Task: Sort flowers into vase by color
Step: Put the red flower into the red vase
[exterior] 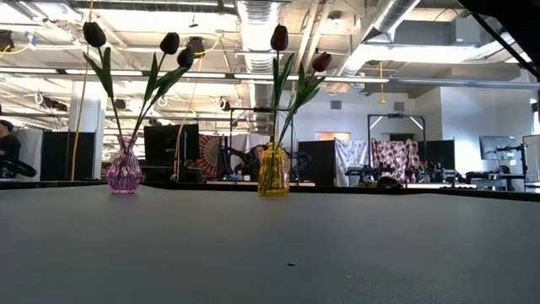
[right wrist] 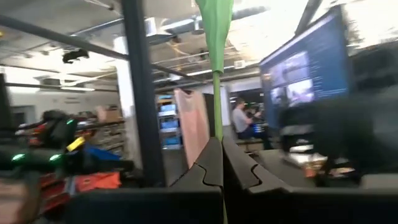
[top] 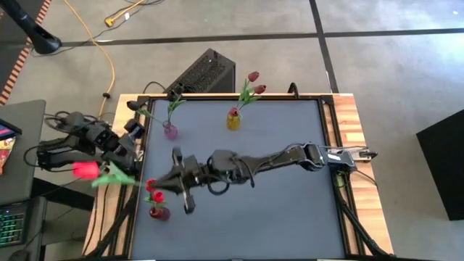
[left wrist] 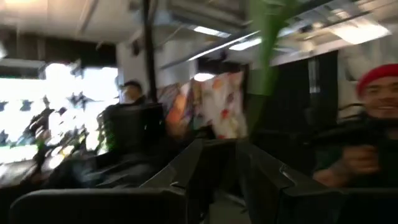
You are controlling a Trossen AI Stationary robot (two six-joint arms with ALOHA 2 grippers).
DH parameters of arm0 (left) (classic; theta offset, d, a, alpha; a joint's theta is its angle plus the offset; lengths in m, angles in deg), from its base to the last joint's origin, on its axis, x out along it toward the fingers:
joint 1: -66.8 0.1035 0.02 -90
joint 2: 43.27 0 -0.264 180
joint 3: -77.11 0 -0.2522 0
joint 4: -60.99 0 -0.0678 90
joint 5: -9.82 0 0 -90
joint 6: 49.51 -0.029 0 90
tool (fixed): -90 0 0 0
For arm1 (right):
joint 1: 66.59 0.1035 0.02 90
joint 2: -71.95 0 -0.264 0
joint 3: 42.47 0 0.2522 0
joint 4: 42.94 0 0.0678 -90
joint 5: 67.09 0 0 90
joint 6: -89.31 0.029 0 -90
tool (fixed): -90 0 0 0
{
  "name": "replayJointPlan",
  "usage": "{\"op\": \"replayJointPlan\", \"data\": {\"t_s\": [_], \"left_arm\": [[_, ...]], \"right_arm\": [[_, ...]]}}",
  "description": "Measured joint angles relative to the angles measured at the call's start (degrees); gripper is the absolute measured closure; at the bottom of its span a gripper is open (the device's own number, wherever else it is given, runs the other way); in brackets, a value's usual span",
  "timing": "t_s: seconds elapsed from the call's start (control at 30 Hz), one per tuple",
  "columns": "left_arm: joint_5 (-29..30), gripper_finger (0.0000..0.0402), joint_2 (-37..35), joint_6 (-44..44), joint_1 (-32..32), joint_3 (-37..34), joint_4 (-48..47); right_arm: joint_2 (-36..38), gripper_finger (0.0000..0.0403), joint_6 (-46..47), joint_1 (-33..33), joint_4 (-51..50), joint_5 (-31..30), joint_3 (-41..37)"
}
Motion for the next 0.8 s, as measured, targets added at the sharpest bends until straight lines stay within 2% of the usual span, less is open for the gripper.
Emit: {"op": "replayJointPlan", "data": {"t_s": [0.1, 0.37, 0.57, 0.8], "left_arm": [[0.46, 0.0319, -0.12, -2.44, -1.41, -0.31, 2.37], [8.97, 0.0319, 2.5, -12.38, -3.37, -0.31, 2.03], [9.4, 0.032, 4.55, -13.84, -3.37, -0.33, 1.75], [13.3, 0.032, 3.96, -14.75, -3.39, -0.33, 1.57]], "right_arm": [[1.46, 0.0387, -0.32, -1.46, -1.12, -1.11, 0.13], [2.53, 0.0387, -0.42, -5.12, -4.59, -1.7, 0.15], [2.68, 0.0387, -0.01, -7.51, -5.61, -1.53, 0.15], [2.74, 0.0387, -0.19, -7.72, -5.97, -1.72, 0.15]]}}
